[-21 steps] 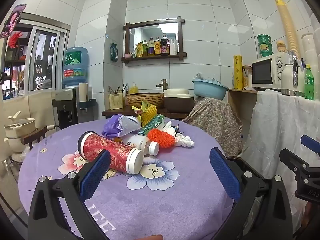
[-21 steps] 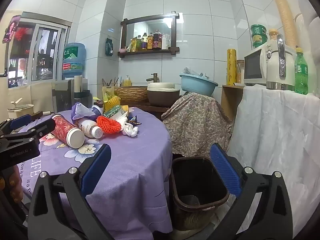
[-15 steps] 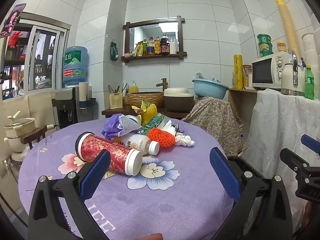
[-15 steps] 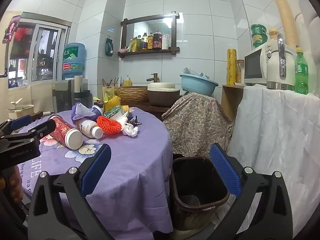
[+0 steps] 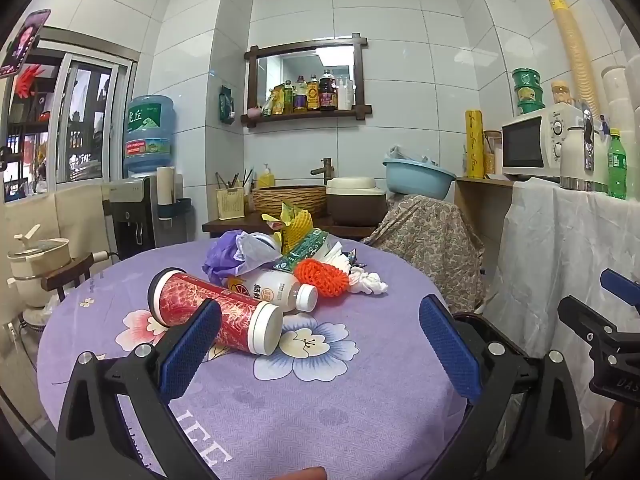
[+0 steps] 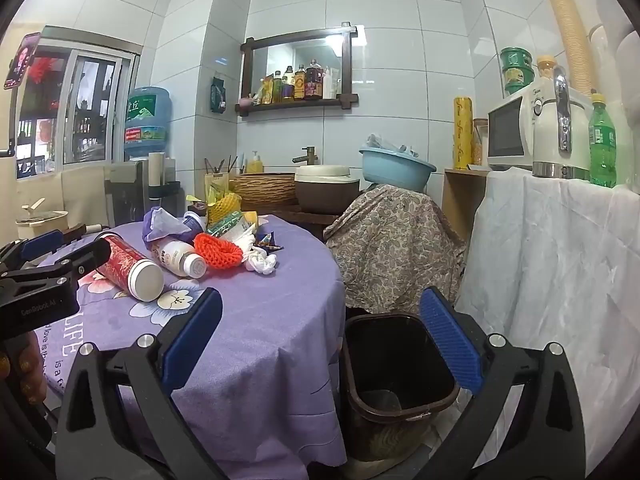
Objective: Collect trash
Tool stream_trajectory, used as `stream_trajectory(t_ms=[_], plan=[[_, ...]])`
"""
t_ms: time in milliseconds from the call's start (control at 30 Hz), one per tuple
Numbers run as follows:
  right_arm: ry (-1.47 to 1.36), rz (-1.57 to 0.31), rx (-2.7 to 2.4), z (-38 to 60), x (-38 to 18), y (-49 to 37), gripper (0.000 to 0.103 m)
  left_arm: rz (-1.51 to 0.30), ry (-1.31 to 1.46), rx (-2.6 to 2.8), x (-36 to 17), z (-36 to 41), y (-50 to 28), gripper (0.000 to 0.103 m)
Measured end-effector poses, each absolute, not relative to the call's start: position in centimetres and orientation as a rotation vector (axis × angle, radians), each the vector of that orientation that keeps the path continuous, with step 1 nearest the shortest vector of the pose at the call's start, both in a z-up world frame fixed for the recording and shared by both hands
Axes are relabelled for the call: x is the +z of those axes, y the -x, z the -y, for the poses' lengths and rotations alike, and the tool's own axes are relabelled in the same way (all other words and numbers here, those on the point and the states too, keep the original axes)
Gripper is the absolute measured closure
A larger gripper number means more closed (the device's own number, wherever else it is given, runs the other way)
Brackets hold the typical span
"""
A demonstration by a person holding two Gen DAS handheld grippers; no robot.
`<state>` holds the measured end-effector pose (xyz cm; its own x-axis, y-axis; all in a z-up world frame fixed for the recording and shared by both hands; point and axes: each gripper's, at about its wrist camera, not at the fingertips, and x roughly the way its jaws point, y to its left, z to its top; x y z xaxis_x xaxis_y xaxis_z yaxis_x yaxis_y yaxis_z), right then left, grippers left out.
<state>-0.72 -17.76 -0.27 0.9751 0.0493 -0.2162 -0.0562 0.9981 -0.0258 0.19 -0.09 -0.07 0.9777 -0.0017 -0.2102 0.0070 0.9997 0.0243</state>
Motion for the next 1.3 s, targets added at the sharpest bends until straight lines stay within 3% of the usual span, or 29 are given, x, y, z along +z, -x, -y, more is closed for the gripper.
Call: stream_trajectory(t_ms=[1300], plan=[[0.014, -0.220, 0.055, 18.24, -0.21, 0.86, 0.005, -0.217, -0.037, -0.021, 0.32, 0.28, 0.08, 0.005]])
